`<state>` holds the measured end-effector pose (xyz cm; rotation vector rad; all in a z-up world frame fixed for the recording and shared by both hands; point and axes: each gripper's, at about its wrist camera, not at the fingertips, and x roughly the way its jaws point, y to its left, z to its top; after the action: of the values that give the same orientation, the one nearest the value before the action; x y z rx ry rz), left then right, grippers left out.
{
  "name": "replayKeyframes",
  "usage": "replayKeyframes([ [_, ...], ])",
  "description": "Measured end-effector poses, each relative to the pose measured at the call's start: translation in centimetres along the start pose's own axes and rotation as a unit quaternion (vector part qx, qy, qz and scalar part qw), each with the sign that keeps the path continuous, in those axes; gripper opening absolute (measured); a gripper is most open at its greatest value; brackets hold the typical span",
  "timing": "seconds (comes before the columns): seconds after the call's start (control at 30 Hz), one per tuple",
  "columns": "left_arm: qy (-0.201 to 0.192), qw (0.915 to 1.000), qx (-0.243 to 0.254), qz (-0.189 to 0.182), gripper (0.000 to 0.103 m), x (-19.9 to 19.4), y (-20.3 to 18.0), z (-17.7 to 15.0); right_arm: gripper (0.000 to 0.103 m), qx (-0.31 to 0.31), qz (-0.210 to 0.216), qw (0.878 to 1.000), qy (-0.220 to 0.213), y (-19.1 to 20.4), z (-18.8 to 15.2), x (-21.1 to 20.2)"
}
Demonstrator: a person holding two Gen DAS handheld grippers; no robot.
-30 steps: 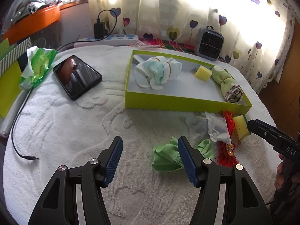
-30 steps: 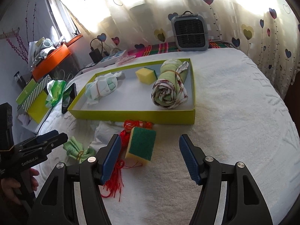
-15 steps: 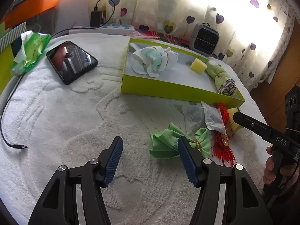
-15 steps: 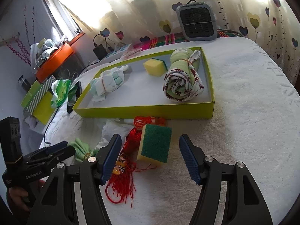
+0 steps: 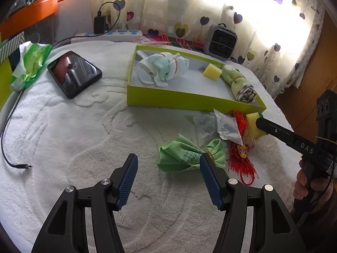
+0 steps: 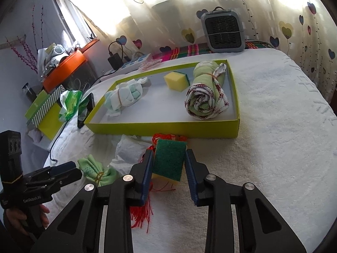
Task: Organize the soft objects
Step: 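Move the left tool to the green napkin bundle while the right tool reaches the scrub sponge, then close the left tool on the green napkin bundle while the right tool grips the green-and-yellow scrub sponge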
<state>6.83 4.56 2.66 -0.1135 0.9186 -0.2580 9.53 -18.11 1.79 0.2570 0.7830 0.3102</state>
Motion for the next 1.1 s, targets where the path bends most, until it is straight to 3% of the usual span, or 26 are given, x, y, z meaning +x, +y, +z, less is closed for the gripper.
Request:
replayKeyframes([
  [0.33, 0.0, 0.9933, 0.115, 0.009, 0.061, 0.8, -3.6, 1.0, 0.031, 0.02, -0.004, 0.999, -0.029, -1.2, 0.1, -2.2],
  [0.73, 0.017, 0.9677, 0.249, 0.037, 0.061, 2.5, -6.5, -0.4, 0.031, 0.046, -0.016, 0.998, -0.042, -2.9, -0.3, -3.3],
  [1.1, 0.048, 0.9674, 0.248, 0.014, 0.061, 2.9, -6.1, -0.4, 0.031, 0.045, -0.015, 0.998, -0.037, -2.9, -0.5, -2.9],
])
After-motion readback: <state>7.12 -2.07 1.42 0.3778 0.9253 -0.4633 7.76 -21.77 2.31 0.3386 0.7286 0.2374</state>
